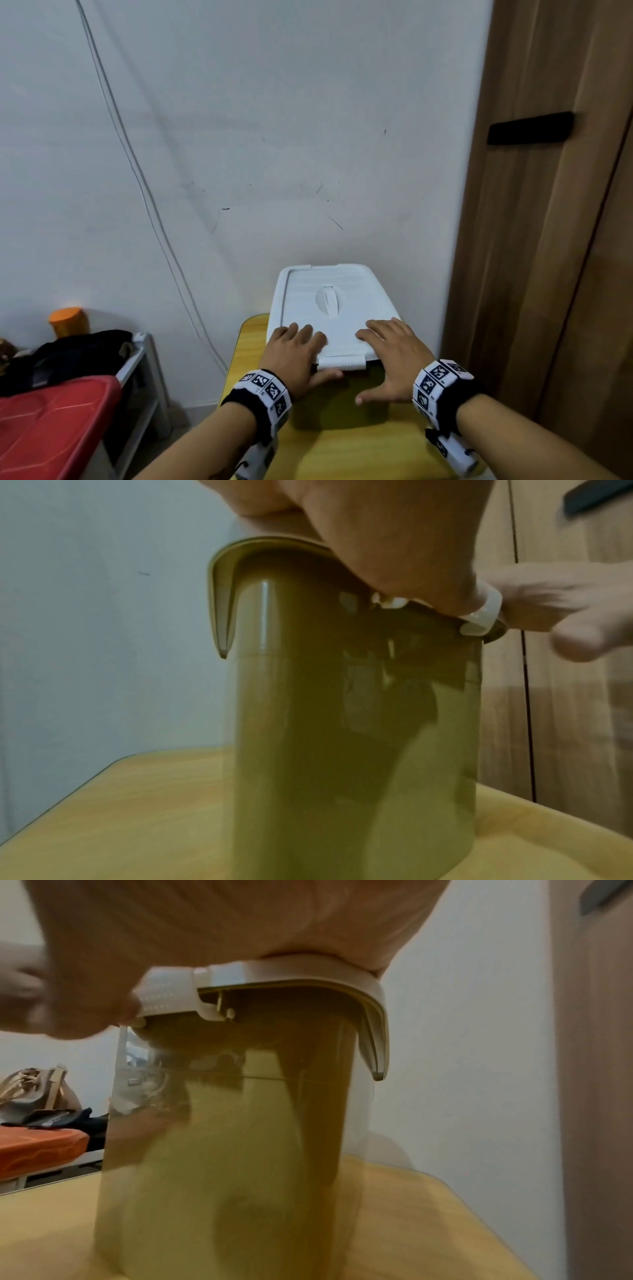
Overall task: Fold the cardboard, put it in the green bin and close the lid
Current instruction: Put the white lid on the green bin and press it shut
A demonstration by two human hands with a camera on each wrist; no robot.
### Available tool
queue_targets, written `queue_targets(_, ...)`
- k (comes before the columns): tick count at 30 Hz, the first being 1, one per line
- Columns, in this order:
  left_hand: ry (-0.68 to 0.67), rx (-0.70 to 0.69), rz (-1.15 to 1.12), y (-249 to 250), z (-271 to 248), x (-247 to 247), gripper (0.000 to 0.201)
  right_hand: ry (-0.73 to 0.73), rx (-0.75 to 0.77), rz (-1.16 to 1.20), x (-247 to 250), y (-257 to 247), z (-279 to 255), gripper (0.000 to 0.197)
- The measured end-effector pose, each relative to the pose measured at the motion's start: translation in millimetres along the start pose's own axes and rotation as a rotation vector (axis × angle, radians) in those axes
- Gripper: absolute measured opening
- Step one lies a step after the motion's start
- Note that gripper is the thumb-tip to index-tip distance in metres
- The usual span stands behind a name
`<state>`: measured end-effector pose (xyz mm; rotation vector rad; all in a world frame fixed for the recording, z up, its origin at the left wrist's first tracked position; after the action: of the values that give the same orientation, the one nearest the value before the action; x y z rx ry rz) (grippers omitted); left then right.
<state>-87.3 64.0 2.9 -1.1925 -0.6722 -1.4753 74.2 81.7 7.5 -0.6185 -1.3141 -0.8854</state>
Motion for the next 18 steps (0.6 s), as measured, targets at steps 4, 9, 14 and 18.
queue_targets(4, 0.052, 0.011, -0.043, -4, -1, 5, 0.078, 0.187, -0.066, 0.133, 10, 0, 4, 0.107)
queue_targets(9, 0.075, 0.049, -0.109, -6, -2, 13, 0.076, 0.200, -0.138, 0.204, 11, 5, 2, 0.085)
queue_targets(14, 0.073, 0.113, -0.153, -24, 2, 13, 0.065, 0.251, -0.262, 0.144, 25, -16, -17, 0.064)
queue_targets(18, -0.064, 0.236, -0.182, -64, 5, -7, 0.087, 0.250, -0.176, 0.082, 43, -49, -30, 0.057)
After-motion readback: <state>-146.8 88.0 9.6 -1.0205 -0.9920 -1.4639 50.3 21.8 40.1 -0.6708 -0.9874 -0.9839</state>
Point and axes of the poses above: each hand's wrist, its own z-axis towards the middle knuckle, its own x-axis out of the back of the hand, y = z × x, the point moved 9 cm from there along z, towards the middle knuckle, and after that the axes turned 1 degree about z, right-handed, at the moved point
